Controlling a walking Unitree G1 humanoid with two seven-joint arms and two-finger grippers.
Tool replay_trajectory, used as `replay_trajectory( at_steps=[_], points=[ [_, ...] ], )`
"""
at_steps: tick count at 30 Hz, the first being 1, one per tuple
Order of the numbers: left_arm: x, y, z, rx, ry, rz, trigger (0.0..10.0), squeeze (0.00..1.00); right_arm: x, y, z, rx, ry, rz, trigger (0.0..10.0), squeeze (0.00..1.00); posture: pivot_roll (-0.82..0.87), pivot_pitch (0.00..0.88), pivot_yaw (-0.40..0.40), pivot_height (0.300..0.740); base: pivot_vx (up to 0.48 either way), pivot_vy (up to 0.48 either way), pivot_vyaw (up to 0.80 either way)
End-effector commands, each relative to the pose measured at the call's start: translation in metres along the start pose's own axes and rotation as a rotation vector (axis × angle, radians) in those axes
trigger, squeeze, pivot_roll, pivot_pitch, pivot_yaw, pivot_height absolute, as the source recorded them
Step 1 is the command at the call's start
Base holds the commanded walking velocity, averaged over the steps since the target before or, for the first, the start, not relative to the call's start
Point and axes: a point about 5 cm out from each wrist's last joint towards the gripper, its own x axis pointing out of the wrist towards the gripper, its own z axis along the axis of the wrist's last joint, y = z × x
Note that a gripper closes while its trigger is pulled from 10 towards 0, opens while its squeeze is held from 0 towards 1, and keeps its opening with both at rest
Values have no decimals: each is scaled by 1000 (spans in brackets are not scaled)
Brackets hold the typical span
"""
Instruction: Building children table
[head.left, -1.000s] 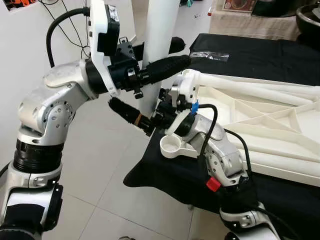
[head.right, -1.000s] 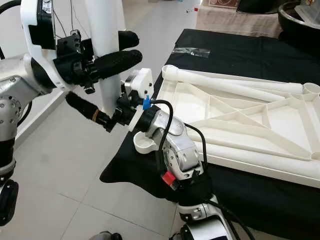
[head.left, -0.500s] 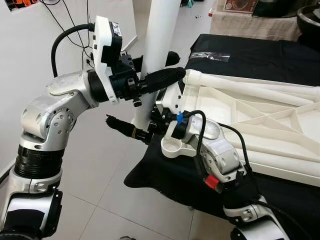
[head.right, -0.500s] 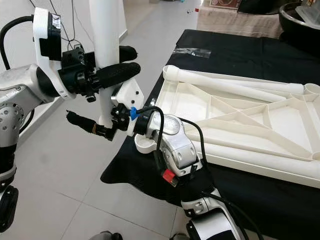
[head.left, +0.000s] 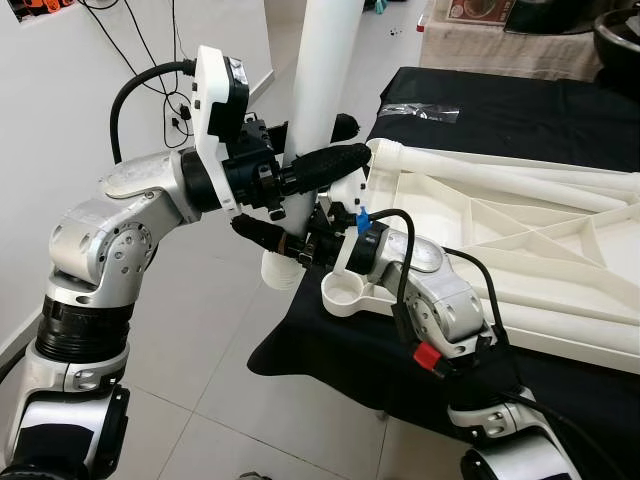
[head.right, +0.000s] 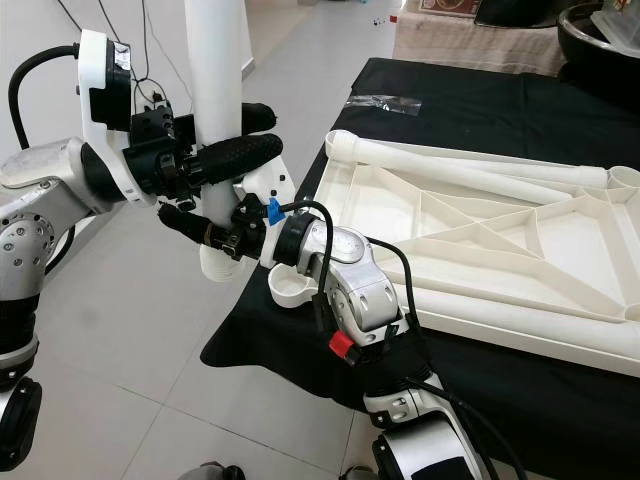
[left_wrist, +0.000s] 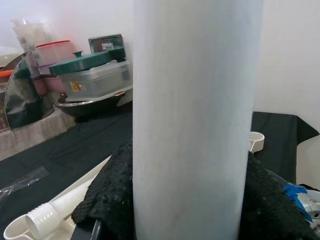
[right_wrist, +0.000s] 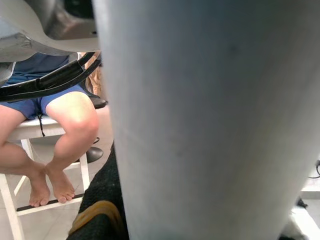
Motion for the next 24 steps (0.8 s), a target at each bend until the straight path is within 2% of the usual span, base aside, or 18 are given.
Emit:
replay_trajectory(
  at_steps=[1, 3, 4, 6, 7, 8, 12, 14, 15, 17, 18, 20, 22, 24],
  points=[
    [38, -42, -9, -67, -42, -318, 0, 0, 32, 24, 7, -9, 27, 142, 0, 0, -5, 129, 27, 740, 0, 0, 0],
    [38, -42, -9, -61, -43, -319, 0, 0, 33, 24, 7, -3, 23, 133, 0, 0, -5, 128, 28, 740, 0, 0, 0],
    [39, -40, -9, -64, -54, -316, 0, 820, 33, 23, 7, 1, 17, 121, 0, 0, -5, 128, 29, 740, 0, 0, 0],
    [39, -39, -8, -67, -63, -313, 0, 820, 33, 22, 8, 3, 14, 113, 0, 0, -5, 128, 29, 740, 0, 0, 0],
    [38, -36, -8, -73, -67, -300, 6588, 1000, 32, 21, 8, 4, 10, 101, 0, 0, -6, 129, 31, 740, 0, 0, 0],
    [37, -33, -7, -67, -76, -286, 10000, 1000, 32, 20, 8, 4, 8, 90, 0, 0, -6, 129, 31, 740, 0, 0, 0],
    [33, -25, 1, -68, -123, -228, 10000, 1000, 31, 16, 9, -2, 2, 58, 0, 0, -5, 129, 33, 740, 0, 0, 0],
    [24, -16, 13, -66, -169, -175, 10000, 1000, 28, 6, 12, -6, -13, -13, 0, 0, -7, 129, 35, 740, 0, 0, 0],
    [24, -16, 13, -66, -169, -175, 10000, 1000, 28, 6, 12, -6, -13, -13, 0, 0, -7, 129, 35, 740, 0, 0, 0],
    [-1, -5, 39, -36, -241, -86, 10000, 1000, 14, -21, 20, -12, -41, -168, 0, 0, -3, 130, 35, 740, 0, 0, 0],
    [-1, -5, 39, -36, -241, -86, 10000, 1000, 14, -21, 20, -12, -41, -168, 0, 0, -3, 130, 35, 740, 0, 0, 0],
    [-19, -2, 60, 4, -290, -36, 10000, 1000, 2, -39, 26, -29, -56, -266, 0, 0, 0, 131, 33, 740, 0, 0, 0],
    [-24, -3, 66, 19, -304, -26, 10000, 1000, -1, -43, 28, -38, -58, -290, 0, 0, 0, 131, 33, 740, 0, 0, 0],
    [-39, -6, 88, 65, -361, 14, 10000, 1000, -12, -58, 30, -58, -53, -385, 0, 0, 6, 130, 27, 740, 0, 0, 0]
  ],
)
